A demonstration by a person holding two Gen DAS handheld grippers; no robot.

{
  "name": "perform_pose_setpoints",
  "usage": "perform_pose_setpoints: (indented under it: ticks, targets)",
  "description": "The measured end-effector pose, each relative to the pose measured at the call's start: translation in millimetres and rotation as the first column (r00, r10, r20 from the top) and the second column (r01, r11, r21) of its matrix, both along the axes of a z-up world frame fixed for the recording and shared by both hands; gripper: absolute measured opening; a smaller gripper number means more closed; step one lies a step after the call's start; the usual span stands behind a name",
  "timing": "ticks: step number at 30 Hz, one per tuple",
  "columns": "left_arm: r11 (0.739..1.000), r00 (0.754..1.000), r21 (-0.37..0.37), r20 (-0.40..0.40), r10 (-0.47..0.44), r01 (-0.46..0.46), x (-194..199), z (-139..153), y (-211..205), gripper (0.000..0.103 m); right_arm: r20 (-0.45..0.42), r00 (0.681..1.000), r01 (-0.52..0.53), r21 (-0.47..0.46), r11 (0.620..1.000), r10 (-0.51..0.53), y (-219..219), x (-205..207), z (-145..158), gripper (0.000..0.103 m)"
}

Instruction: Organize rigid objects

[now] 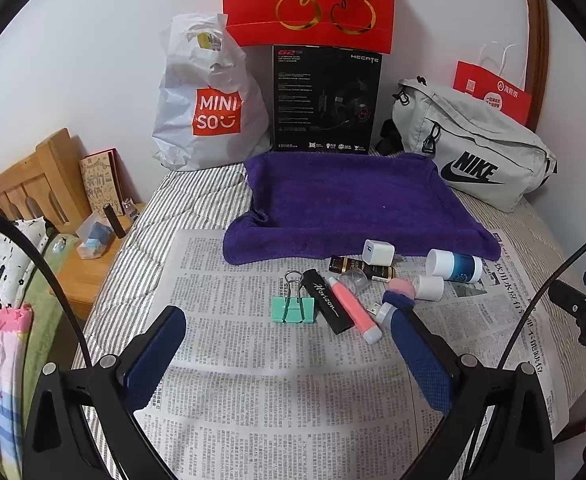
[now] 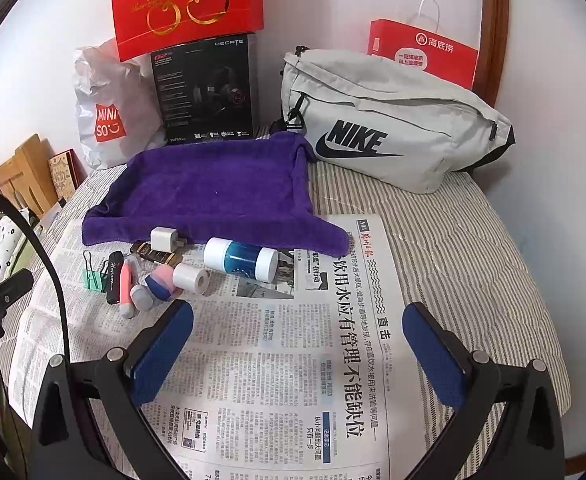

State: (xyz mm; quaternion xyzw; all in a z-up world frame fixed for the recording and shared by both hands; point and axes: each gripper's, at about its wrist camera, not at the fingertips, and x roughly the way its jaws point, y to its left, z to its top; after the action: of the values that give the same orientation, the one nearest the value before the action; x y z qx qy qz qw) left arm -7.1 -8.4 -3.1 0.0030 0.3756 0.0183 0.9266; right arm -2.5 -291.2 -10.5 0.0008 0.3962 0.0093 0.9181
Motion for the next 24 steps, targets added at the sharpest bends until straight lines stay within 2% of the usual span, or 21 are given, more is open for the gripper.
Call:
perform_pose_setpoints:
  ticks: [24]
  targets:
    - [1.000,1.000,-0.006,-0.012,-0.007,0.007,-0.4,-2.9,1.4,0.103,0.013,1.000,-0.009,-0.004,1.000,0.009,4.2,-5.3,3.1,0.103]
